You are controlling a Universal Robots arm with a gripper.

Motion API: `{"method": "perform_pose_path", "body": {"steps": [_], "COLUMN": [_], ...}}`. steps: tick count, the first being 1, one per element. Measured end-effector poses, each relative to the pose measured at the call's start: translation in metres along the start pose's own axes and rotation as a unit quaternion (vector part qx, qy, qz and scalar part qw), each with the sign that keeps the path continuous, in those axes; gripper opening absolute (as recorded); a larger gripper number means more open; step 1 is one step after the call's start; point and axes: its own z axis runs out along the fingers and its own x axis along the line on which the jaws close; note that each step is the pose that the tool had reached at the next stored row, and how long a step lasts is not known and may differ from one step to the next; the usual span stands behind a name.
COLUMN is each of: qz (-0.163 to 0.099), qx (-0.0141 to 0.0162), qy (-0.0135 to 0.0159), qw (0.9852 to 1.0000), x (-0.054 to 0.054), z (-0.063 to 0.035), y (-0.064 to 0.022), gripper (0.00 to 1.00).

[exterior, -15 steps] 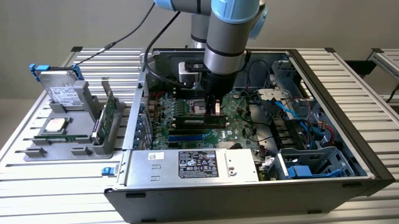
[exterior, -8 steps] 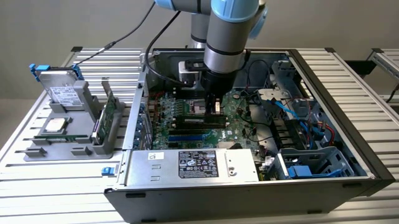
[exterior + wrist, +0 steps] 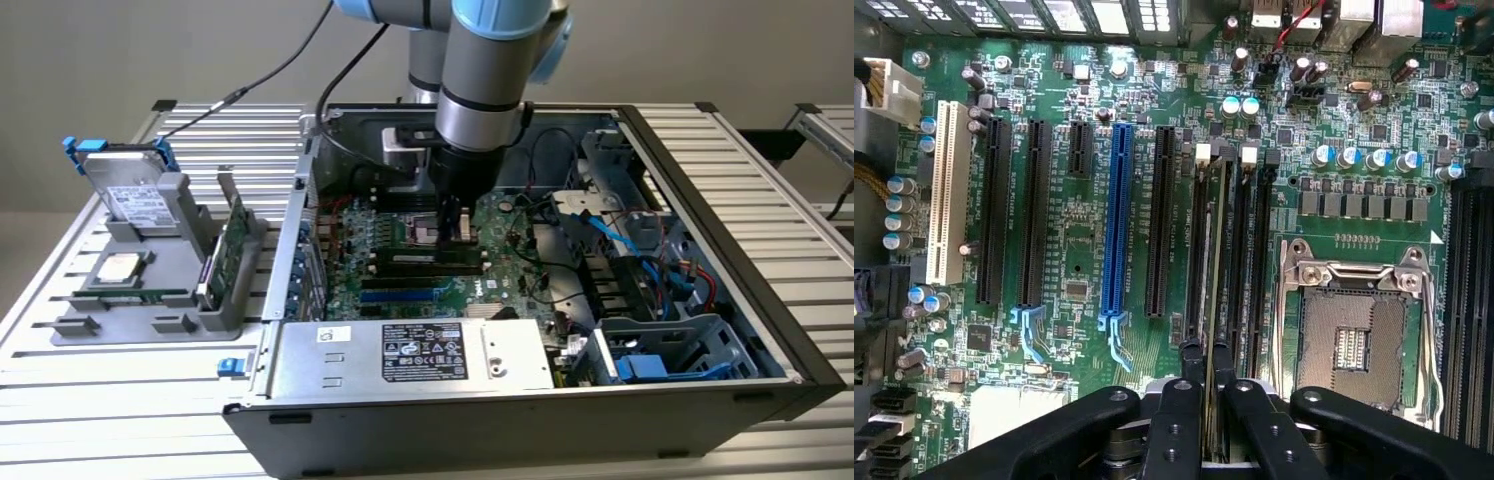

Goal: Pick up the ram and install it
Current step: 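Insert the ram into the slot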

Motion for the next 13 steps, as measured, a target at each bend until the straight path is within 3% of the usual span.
{"method": "perform_pose_path", "body": {"steps": [3, 6, 11, 13], "qz": [-0.002, -0.003, -0.004, -0.003], "qx": [-0.0023, -0.0032, -0.0032, -0.0007], "qy": [0.0092, 0.0157, 0.0199, 0.0203], "qw": [1.0, 0.9999, 0.9998, 0.9998], "x": [-0.002, -0.0036, -0.0058, -0.0062], "z": [-0.0003, -0.0027, -0.0099, -0.0099], "y": [0.0, 0.0001, 0.001, 0.0018], "gripper": [0.14, 0.14, 0.14, 0.14]}}
